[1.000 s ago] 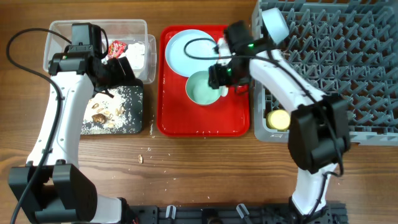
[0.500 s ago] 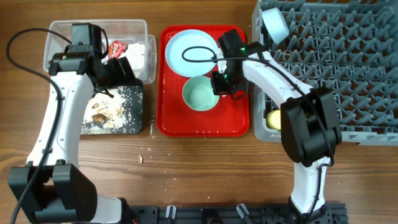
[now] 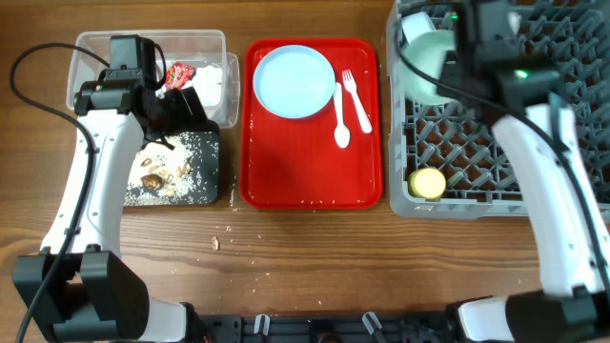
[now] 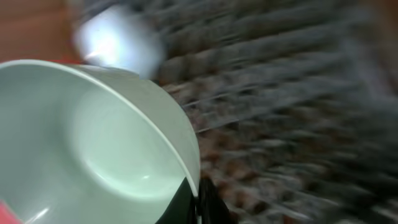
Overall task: Sort waste into correct bins and load items into the dishwasher rack
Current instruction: 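Place the green bowl into the dish rack with the right gripper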
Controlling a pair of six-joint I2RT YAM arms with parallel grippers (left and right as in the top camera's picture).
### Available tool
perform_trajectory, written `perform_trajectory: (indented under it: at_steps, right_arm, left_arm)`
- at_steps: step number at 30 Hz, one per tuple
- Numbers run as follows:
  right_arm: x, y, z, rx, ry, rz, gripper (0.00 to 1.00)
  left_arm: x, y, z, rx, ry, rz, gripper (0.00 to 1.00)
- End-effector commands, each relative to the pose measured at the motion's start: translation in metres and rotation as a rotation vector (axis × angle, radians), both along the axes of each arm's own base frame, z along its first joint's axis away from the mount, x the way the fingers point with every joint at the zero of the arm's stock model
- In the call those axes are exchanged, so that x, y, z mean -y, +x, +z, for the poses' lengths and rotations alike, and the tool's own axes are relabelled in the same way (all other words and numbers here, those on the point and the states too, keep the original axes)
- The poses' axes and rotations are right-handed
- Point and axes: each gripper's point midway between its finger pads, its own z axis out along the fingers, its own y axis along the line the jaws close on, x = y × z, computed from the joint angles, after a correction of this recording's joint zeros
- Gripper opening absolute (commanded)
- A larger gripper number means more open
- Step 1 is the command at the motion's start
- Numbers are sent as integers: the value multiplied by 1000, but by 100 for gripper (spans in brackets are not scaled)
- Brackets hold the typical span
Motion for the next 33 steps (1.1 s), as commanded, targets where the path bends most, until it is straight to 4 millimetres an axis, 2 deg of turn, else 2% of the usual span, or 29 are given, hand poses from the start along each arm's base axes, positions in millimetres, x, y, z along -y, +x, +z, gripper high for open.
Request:
perform_trajectory:
  at_steps: [1, 5, 9, 12, 15, 18, 22, 28, 33]
  right_arm:
    - [43, -10, 16, 79, -200, -266, 4]
    - [45, -3, -11, -10, -264, -269, 4]
    - [53, 15, -42, -123, -431, -247, 5]
    - [51, 33, -67, -201, -499, -178, 4]
    - [49, 43, -83, -259, -555, -122, 4]
    - [44, 49, -92, -314, -602, -54, 4]
    - [43, 51, -92, -347, -678, -29, 4]
    - [9, 53, -93, -358, -718, 85, 5]
    - [-4, 49, -96, -378, -722, 129, 4]
  left_arm:
    - [-2, 2, 7, 19, 7, 4, 100]
    - [-2, 2, 7, 20, 7, 4, 100]
    - [-2, 2, 7, 20, 7, 4, 100]
    - [-2, 2, 7, 20, 7, 4, 100]
    - [-2, 2, 7, 20, 7, 4, 100]
    - [-2, 2, 7, 20, 7, 4, 100]
    - [-2, 2, 7, 20, 7, 4, 100]
    - [-2, 2, 7, 20, 7, 4, 100]
    - [-2, 2, 7, 20, 7, 4, 100]
